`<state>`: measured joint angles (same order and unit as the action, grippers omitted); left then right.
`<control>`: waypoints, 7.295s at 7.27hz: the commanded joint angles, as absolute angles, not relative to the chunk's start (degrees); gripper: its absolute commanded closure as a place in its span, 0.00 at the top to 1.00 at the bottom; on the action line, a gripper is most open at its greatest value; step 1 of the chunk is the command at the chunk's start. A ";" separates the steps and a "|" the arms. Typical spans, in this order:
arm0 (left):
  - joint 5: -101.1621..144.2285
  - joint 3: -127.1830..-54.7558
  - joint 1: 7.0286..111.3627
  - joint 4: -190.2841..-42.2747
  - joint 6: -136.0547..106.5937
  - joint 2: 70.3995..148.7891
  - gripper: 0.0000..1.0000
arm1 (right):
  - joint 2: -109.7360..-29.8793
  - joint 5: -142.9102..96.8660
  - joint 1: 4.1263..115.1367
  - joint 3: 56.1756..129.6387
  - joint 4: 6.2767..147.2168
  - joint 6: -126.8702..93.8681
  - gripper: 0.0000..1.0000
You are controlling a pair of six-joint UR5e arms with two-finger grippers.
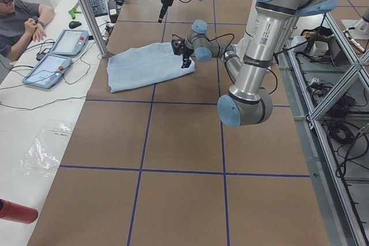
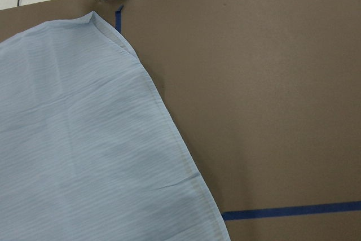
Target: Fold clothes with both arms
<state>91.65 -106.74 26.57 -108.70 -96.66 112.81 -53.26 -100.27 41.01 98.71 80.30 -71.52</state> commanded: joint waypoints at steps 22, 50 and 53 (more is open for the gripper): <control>89.47 -101.69 20.39 -107.49 -105.91 115.58 0.00 | -56.96 -81.88 21.48 98.28 77.17 -110.61 0.99; 89.47 -102.04 20.30 -107.49 -105.65 114.96 0.00 | -47.91 -80.24 18.28 88.42 90.62 -121.11 0.53; 89.47 -102.04 20.30 -107.49 -105.64 114.96 0.00 | -47.72 -80.24 18.46 88.42 90.53 -121.99 0.00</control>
